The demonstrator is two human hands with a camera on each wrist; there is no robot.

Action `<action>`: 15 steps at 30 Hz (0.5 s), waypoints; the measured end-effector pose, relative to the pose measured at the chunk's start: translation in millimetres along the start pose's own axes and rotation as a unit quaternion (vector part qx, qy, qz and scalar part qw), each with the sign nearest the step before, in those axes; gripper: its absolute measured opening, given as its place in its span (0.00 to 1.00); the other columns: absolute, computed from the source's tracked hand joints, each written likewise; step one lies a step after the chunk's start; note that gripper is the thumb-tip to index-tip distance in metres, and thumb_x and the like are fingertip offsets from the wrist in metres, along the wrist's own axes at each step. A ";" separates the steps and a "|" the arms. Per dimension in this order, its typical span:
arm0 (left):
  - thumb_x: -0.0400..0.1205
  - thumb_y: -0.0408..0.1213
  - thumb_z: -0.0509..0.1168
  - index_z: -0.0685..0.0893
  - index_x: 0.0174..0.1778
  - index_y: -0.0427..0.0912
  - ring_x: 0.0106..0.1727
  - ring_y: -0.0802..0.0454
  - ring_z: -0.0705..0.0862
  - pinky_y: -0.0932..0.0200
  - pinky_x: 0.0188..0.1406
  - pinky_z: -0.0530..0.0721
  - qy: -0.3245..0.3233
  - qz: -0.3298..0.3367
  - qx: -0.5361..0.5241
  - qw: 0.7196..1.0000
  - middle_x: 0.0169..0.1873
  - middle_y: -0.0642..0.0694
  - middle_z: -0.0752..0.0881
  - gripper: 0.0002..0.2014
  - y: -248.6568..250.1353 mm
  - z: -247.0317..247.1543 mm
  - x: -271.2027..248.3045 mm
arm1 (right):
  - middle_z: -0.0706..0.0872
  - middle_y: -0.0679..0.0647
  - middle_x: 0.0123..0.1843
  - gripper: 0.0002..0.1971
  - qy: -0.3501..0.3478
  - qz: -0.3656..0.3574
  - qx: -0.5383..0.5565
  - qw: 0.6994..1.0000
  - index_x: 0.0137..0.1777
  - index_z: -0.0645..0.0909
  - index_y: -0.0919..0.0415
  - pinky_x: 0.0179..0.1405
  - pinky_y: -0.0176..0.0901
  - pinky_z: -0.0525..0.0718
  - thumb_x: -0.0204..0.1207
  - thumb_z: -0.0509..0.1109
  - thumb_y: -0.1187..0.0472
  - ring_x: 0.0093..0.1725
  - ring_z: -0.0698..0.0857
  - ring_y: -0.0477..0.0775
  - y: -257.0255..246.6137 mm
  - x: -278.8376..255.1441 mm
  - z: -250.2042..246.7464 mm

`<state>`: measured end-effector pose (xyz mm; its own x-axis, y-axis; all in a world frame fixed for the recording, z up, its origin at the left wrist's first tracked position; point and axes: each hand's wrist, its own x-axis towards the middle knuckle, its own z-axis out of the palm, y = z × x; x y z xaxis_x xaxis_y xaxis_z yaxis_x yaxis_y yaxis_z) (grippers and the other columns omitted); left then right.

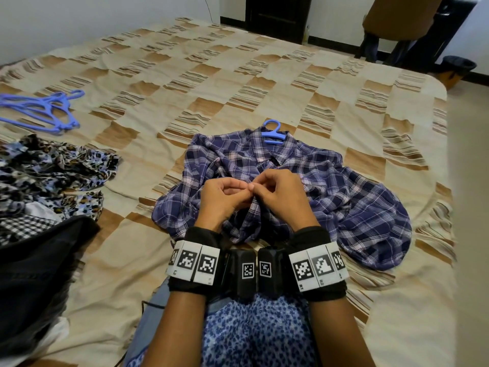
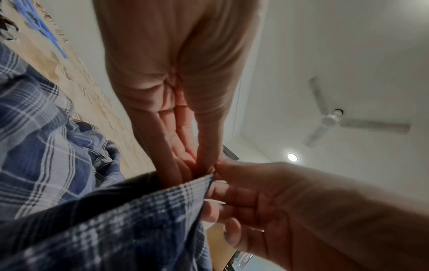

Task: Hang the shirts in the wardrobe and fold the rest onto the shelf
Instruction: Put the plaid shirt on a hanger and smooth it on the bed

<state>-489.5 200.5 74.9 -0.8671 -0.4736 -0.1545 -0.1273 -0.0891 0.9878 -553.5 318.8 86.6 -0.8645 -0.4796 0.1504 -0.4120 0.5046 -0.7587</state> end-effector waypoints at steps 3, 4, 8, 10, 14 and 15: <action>0.70 0.24 0.76 0.86 0.41 0.35 0.34 0.52 0.88 0.58 0.42 0.89 -0.013 -0.002 -0.004 1.000 0.34 0.39 0.88 0.08 0.3 -0.3 -0.6 | 0.87 0.50 0.35 0.04 0.014 0.003 0.011 1.000 0.40 0.84 0.56 0.45 0.51 0.85 0.76 0.71 0.61 0.39 0.85 0.51 0.2 0.1 -1.4; 0.69 0.23 0.75 0.86 0.42 0.34 0.35 0.52 0.88 0.58 0.42 0.89 -0.018 -0.004 -0.015 1.000 0.33 0.40 0.89 0.08 1.0 -0.6 -1.3 | 0.86 0.51 0.35 0.04 0.015 0.005 0.020 1.000 0.41 0.84 0.57 0.45 0.52 0.85 0.76 0.70 0.62 0.38 0.84 0.51 0.5 -0.2 -1.9; 0.69 0.21 0.74 0.86 0.43 0.32 0.34 0.54 0.89 0.60 0.40 0.89 -0.026 -0.006 -0.041 0.999 0.32 0.42 0.89 0.09 2.1 -1.1 -2.5 | 0.87 0.55 0.35 0.02 0.013 0.007 0.054 0.998 0.44 0.83 0.61 0.45 0.56 0.86 0.77 0.69 0.66 0.36 0.85 0.53 0.8 -0.7 -2.1; 0.71 0.23 0.74 0.86 0.42 0.33 0.34 0.53 0.89 0.59 0.41 0.89 -0.021 -0.002 -0.040 0.999 0.33 0.41 0.89 0.06 1.9 -0.8 -2.2 | 0.87 0.57 0.32 0.05 0.008 0.005 0.068 0.998 0.45 0.81 0.58 0.43 0.53 0.86 0.76 0.68 0.69 0.32 0.84 0.56 -0.5 -1.6 -2.7; 0.76 0.28 0.72 0.87 0.42 0.33 0.35 0.50 0.88 0.56 0.43 0.90 -0.001 0.019 -0.019 1.000 0.35 0.37 0.89 0.02 3.3 1.7 -2.8 | 0.81 0.63 0.27 0.11 -0.001 -0.018 0.071 0.997 0.49 0.73 0.54 0.35 0.52 0.81 0.76 0.64 0.72 0.30 0.78 0.64 -2.8 -5.2 -5.0; 0.76 0.28 0.72 0.88 0.43 0.32 0.35 0.49 0.88 0.57 0.42 0.90 0.004 0.028 -0.002 1.000 0.36 0.36 0.89 0.03 3.2 2.2 -2.9 | 0.83 0.65 0.30 0.12 -0.002 -0.022 0.069 0.997 0.50 0.72 0.53 0.36 0.54 0.81 0.76 0.64 0.72 0.32 0.79 0.67 -3.1 -5.7 -4.9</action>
<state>-488.5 203.6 78.6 -0.8694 -0.4841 -0.0989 -0.0764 -0.0660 0.9949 -548.7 323.5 91.2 -0.8455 -0.5017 0.1829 -0.4051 0.3794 -0.8318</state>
